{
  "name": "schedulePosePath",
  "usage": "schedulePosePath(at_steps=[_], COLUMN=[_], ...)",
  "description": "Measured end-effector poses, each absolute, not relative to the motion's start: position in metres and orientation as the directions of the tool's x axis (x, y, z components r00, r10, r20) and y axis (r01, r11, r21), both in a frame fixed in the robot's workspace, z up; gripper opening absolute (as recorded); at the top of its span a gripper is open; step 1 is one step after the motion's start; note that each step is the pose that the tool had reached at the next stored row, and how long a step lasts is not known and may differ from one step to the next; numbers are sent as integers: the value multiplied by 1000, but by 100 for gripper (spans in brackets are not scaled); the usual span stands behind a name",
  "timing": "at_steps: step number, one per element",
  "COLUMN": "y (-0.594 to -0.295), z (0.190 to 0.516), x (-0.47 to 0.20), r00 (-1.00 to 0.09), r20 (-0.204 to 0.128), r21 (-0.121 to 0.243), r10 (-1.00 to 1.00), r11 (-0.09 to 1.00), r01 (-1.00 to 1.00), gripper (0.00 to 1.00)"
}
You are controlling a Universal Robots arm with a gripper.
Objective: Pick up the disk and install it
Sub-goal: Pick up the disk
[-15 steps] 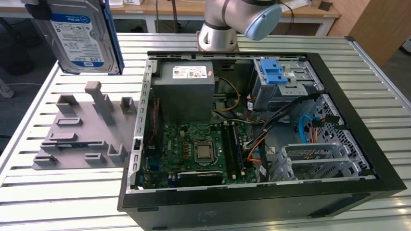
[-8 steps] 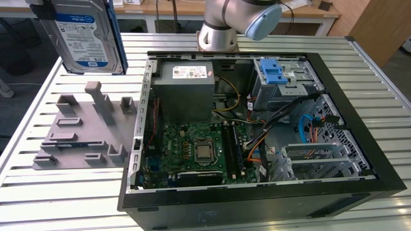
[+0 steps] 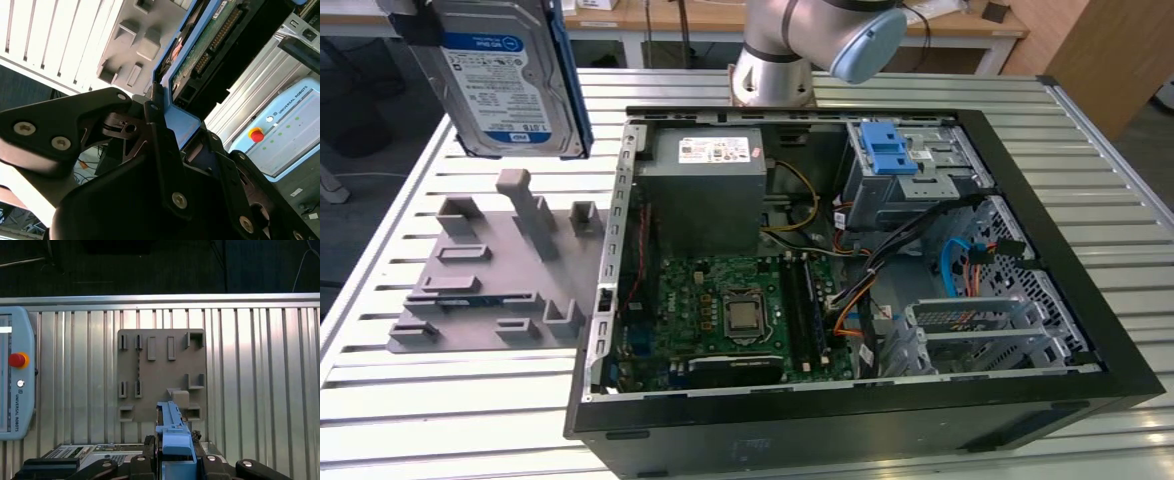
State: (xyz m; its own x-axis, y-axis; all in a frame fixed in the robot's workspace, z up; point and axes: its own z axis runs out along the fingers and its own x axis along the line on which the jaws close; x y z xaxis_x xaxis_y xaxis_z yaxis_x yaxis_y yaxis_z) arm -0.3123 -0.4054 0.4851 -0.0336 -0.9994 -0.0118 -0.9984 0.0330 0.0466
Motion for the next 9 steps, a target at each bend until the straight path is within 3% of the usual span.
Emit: schedulePosePath(at_steps=[9], y=[-417], z=[485], x=[-303], r00=[-34], r20=[-12], r21=[46], r10=[-999], r11=[33], r01=[-998], gripper=[36])
